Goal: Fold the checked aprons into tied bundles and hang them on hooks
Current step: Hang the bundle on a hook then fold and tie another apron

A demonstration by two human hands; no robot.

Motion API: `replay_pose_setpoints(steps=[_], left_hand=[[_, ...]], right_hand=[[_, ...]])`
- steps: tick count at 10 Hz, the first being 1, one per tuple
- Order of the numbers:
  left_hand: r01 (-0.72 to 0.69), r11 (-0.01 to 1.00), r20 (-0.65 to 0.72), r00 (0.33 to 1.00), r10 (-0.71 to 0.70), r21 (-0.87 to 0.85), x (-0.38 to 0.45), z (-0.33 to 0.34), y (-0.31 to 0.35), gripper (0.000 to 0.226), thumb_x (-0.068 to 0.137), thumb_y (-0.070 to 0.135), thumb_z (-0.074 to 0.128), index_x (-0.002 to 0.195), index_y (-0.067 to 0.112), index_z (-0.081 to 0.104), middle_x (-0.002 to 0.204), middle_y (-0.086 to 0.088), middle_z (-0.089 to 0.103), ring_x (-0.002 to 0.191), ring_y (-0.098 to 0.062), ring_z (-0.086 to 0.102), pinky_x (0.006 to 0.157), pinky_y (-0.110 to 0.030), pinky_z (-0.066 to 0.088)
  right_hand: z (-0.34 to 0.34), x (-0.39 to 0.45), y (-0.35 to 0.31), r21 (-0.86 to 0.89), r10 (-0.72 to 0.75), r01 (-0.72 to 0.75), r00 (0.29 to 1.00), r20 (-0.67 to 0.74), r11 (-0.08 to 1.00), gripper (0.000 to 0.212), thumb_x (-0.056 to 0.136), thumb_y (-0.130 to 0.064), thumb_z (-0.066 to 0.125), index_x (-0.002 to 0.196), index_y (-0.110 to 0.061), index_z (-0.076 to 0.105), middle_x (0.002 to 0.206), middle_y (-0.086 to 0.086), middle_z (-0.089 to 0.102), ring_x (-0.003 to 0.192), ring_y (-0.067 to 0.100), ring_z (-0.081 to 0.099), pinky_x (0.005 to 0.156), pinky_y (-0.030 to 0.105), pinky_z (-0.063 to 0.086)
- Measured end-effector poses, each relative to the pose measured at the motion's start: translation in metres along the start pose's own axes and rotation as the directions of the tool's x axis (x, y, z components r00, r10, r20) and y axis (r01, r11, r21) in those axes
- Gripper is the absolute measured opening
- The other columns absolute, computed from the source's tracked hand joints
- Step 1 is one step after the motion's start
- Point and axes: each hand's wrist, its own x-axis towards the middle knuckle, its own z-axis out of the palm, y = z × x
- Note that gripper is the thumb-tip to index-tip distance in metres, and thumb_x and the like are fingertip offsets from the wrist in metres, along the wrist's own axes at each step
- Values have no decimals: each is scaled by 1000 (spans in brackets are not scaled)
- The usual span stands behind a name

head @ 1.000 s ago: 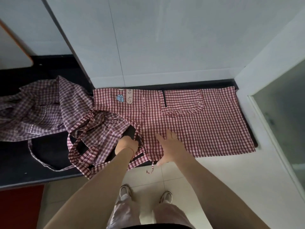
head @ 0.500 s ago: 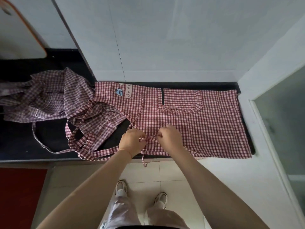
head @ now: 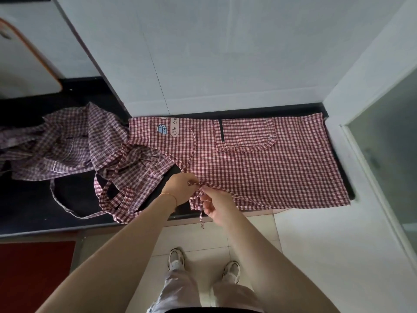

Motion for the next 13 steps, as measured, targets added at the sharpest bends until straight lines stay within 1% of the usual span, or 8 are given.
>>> replay_pose_setpoints(steps=[2,3,5,6,8,10,11,13], left_hand=[[-20,985,103,995,3,169,7,9,-15,21,100,21,50,113,26,66,110,0,66,95,-21,60,82,-34,52],[-41,961,92,996,17,273,10,14,-15,22,100,20,48,114,25,64,112,-2,66,102,-26,60,89,-37,49],[-69,850,40,998,57,522,12,18,-7,22,99,18,49,115,25,63,117,-5,59,112,-22,50,108,-38,31],[-81,831,66,996,54,551,9,18,-2,23,97,14,49,114,22,63,116,-5,59,113,-22,50,106,-37,32],[-24,879,77,997,-15,477,6,18,0,40,94,37,38,77,17,67,87,0,60,92,-18,51,101,-41,32],[-28,857,93,995,-24,515,10,27,-13,28,92,46,53,102,25,68,114,5,63,111,-19,51,99,-40,33],[-44,907,75,997,13,418,7,35,-17,21,85,39,69,100,25,67,121,9,57,111,-17,51,99,-39,36],[303,953,-43,952,-304,-27,-4,40,-17,29,84,31,71,103,20,51,93,3,59,87,-19,60,92,-42,50]], right_hand=[[-6,8,7,-117,78,-57,981,179,991,16,92,-12,62,78,-13,56,56,-3,42,47,9,27,50,24,21],[-26,5,4,-483,229,-30,904,361,875,16,97,-21,60,84,-11,61,58,-5,43,47,7,31,46,20,26],[-75,10,38,-976,704,-193,706,-69,99,33,100,-34,58,123,-11,62,69,-8,44,46,2,34,40,12,33],[-89,14,45,-948,544,-200,781,-308,-249,24,101,-32,56,102,-9,61,72,-4,44,51,6,35,44,16,35],[-59,19,15,-999,133,-31,991,-25,38,34,98,-15,52,129,-4,60,75,3,66,50,11,51,52,24,47],[-21,7,-8,-969,160,6,986,46,247,21,92,-14,60,108,-4,71,65,4,65,43,12,50,45,22,45],[-15,11,-10,-916,-72,86,995,63,392,25,93,-23,58,79,-6,69,52,2,59,39,13,48,43,20,39],[-21,22,3,-950,-588,287,750,302,-121,11,89,-29,65,88,-19,62,90,-1,58,91,18,57,77,33,49]])
